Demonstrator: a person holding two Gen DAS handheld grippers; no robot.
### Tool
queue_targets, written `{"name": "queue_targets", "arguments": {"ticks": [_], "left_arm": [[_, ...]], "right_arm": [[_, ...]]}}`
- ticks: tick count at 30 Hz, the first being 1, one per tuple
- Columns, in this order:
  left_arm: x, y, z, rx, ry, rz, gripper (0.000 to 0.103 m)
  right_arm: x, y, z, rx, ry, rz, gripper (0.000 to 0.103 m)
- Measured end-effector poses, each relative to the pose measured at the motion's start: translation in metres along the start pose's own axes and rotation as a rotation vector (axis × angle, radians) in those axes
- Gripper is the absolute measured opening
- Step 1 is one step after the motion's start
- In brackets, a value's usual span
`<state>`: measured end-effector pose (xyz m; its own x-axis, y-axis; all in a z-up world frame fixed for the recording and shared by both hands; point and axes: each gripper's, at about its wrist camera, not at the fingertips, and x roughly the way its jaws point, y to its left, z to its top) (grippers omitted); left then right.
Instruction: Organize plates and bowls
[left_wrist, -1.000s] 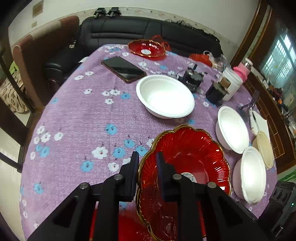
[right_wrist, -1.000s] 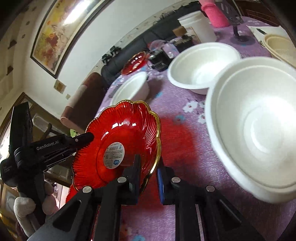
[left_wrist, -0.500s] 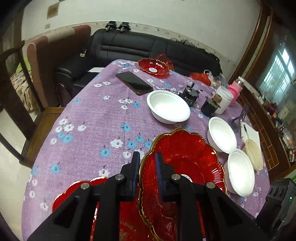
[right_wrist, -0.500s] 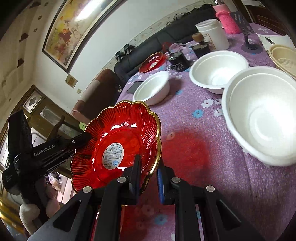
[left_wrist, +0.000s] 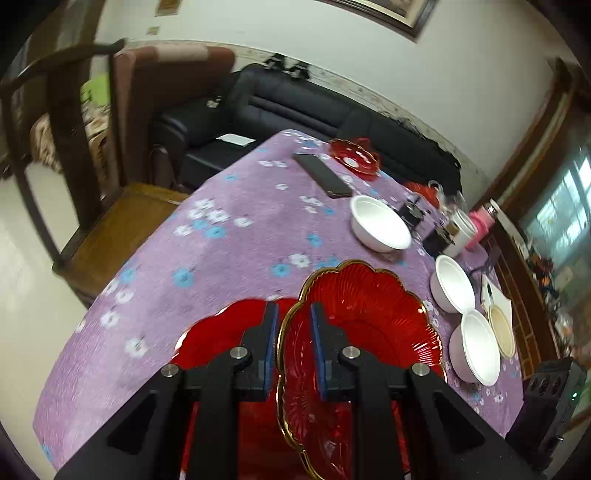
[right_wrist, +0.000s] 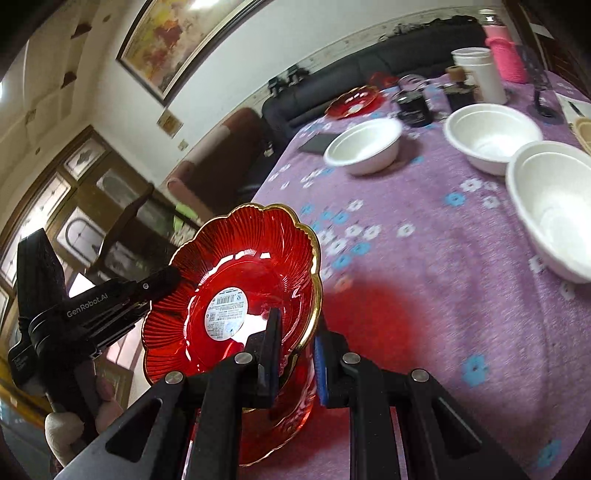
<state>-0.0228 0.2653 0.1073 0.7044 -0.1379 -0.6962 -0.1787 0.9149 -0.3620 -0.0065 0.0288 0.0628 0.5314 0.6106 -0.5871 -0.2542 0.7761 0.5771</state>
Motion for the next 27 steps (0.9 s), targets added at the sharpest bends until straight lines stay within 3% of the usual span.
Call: {"name": "queue_targets", "arguments": {"ticks": [6, 12, 27], "left_arm": [[-0.005, 0.039, -0.017, -0.098, 0.005, 0.003, 0.016], [0.005, 0.059, -0.036, -0.126, 0.027, 0.047, 0.016], [0.024, 0.057, -0.045, -0.09, 0.046, 0.113, 0.017]], "right_arm": [[0.021, 0.017, -0.016, -0.07, 0.072, -0.012, 0.018], [0.043, 0.018, -0.028, -0.102, 0.149, -0.062, 0.018], [0.051, 0.028, -0.026, -0.171, 0.149, -0.139, 0.02]]}}
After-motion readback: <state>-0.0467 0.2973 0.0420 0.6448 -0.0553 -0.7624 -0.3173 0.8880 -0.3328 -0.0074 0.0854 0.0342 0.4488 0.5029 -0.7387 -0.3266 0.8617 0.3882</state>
